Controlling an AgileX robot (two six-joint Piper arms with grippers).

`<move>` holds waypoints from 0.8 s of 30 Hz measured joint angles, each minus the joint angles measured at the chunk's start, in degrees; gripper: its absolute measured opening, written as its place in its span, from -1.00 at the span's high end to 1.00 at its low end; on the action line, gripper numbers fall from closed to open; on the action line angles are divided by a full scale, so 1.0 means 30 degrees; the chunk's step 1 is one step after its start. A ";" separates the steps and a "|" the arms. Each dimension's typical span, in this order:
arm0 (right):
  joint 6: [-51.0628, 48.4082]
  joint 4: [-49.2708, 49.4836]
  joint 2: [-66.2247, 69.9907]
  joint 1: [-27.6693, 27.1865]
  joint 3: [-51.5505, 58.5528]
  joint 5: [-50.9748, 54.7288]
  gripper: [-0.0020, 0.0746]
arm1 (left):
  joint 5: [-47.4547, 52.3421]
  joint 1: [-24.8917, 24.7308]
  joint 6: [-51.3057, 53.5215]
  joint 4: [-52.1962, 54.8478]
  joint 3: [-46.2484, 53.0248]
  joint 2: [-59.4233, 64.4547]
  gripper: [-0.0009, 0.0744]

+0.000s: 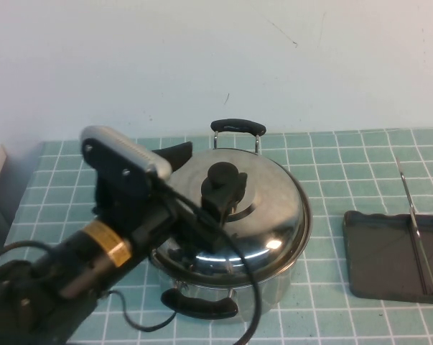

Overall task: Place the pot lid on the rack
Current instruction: Open the pot

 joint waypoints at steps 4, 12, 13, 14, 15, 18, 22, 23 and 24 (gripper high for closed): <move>0.0000 0.0000 0.0000 0.0000 0.0000 0.0000 0.95 | -0.0583 0.0000 -0.0054 -0.0215 -0.1129 0.2252 -0.75; 0.0000 0.0000 0.0000 0.0000 0.0000 0.0000 0.95 | -0.1454 0.0117 -0.0335 -0.0408 -0.2398 0.4959 -0.60; 0.0000 0.0000 0.0000 0.0000 0.0000 0.0000 0.95 | -0.1655 0.0117 -0.0368 -0.0408 -0.2398 0.5082 -0.50; 0.0000 0.0000 0.0000 0.0000 0.0000 0.0000 0.95 | -0.1741 0.0117 -0.0421 -0.0367 -0.2427 0.5173 -0.37; 0.0000 0.0000 0.0000 0.0000 0.0000 0.0000 0.95 | -0.1783 0.0144 -0.0421 -0.0322 -0.2427 0.5213 -0.24; 0.0000 0.0000 0.0000 0.0000 0.0000 0.0000 0.95 | -0.2096 0.0144 -0.0502 -0.0048 -0.2427 0.5246 0.15; 0.0000 0.0000 0.0000 0.0000 0.0000 0.0000 0.95 | -0.2295 0.0188 -0.0502 0.0317 -0.2427 0.5274 0.14; 0.0000 0.0000 0.0000 0.0000 0.0000 0.0000 0.95 | -0.2295 0.0188 -0.0502 0.0447 -0.2427 0.5118 0.14; 0.0000 0.0000 0.0000 0.0000 0.0000 0.0000 0.95 | -0.2223 0.0188 -0.0518 0.0603 -0.2427 0.4902 0.14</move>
